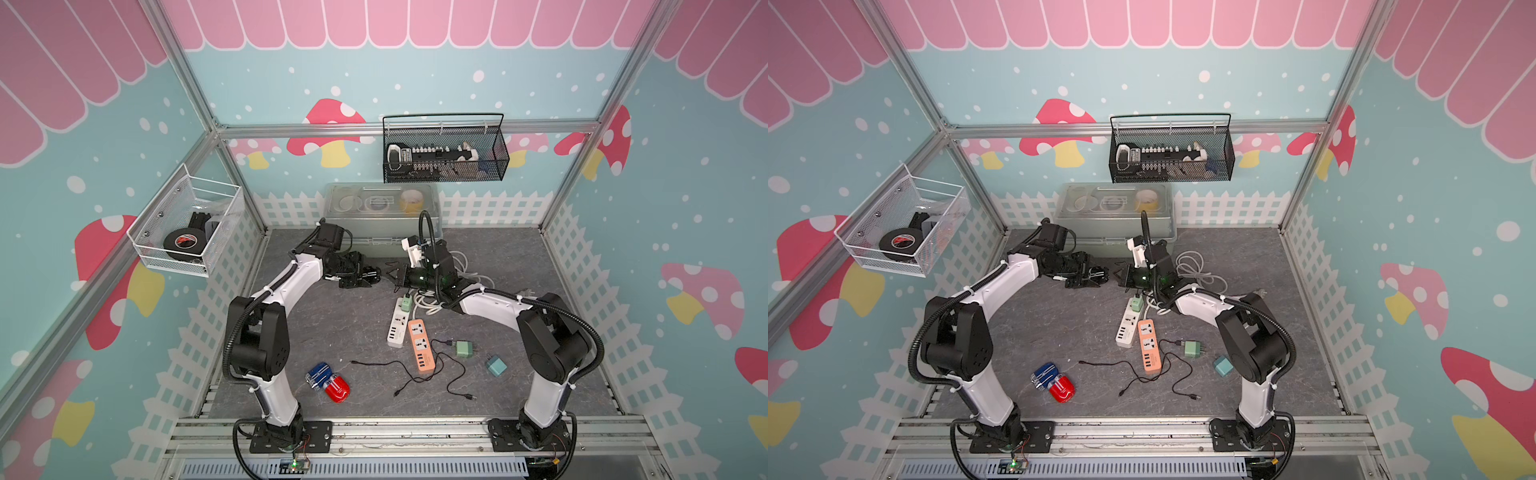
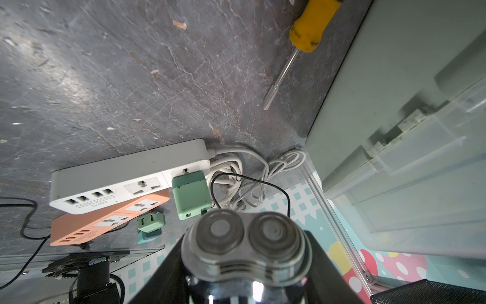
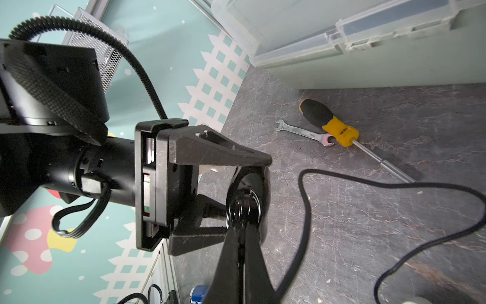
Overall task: Charge the electric shaver
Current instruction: Insert the charging cable into the electric shaver.
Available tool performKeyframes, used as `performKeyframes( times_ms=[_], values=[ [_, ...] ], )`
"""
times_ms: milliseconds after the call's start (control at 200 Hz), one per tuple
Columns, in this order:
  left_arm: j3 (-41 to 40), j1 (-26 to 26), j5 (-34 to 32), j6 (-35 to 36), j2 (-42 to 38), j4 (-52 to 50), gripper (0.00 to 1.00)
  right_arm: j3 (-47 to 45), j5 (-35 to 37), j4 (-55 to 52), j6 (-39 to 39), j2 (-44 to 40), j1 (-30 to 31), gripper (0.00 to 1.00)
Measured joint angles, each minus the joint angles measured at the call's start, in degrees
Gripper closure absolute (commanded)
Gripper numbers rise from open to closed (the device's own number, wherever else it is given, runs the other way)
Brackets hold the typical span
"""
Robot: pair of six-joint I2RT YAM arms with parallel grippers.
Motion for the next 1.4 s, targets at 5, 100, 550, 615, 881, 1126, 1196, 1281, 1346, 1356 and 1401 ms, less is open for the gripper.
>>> performKeyframes(
  times_ms=[5, 100, 550, 615, 881, 1126, 1196, 1281, 1346, 1356, 1401],
  values=[
    [0.0, 0.0, 0.0, 0.0, 0.0, 0.0, 1.00, 0.1, 0.0, -0.2, -0.1, 0.0, 0.0, 1.00],
    [0.0, 0.0, 0.0, -0.4, 0.0, 0.2, 1.00, 0.9, -0.3, -1.0, -0.6, 0.2, 0.0, 1.00],
    [0.0, -0.1, -2.4, -0.9, 0.3, 0.2, 1.00, 3.9, -3.0, -3.7, -3.5, 2.9, -0.7, 1.00],
    [0.0, -0.1, -2.4, -0.9, 0.3, 0.2, 1.00, 3.9, -3.1, -3.7, -3.6, 2.9, -0.7, 1.00],
    [-2.2, -1.0, -2.9, -3.5, -0.9, 0.7, 1.00, 0.8, -5.5, -0.3, -1.8, 2.1, -1.6, 1.00],
    [-5.5, -2.4, -5.8, -7.8, -5.3, 1.2, 1.00, -1.1, -7.5, 1.9, 0.1, 0.6, -1.6, 1.00],
    [-5.6, -2.8, -5.9, -8.6, -5.8, 1.6, 1.00, -1.2, -7.8, 2.2, 0.3, 0.6, -1.5, 1.00],
    [-5.9, -3.0, -6.3, -9.3, -6.0, 1.9, 1.00, -1.2, -8.0, 2.3, 0.3, 0.5, -1.6, 1.00],
    [-6.2, -3.1, -6.3, -9.5, -6.0, 2.0, 1.00, -1.5, -8.1, 2.3, 0.3, 0.5, -1.7, 1.00],
    [-6.2, -3.1, -6.3, -9.5, -6.0, 2.0, 1.00, -1.6, -8.1, 2.3, 0.3, 0.5, -1.7, 1.00],
    [-6.6, -3.2, -6.2, -9.5, -6.0, 2.1, 1.00, -2.0, -8.2, 2.3, 0.3, 0.3, -1.7, 1.00]
  ],
)
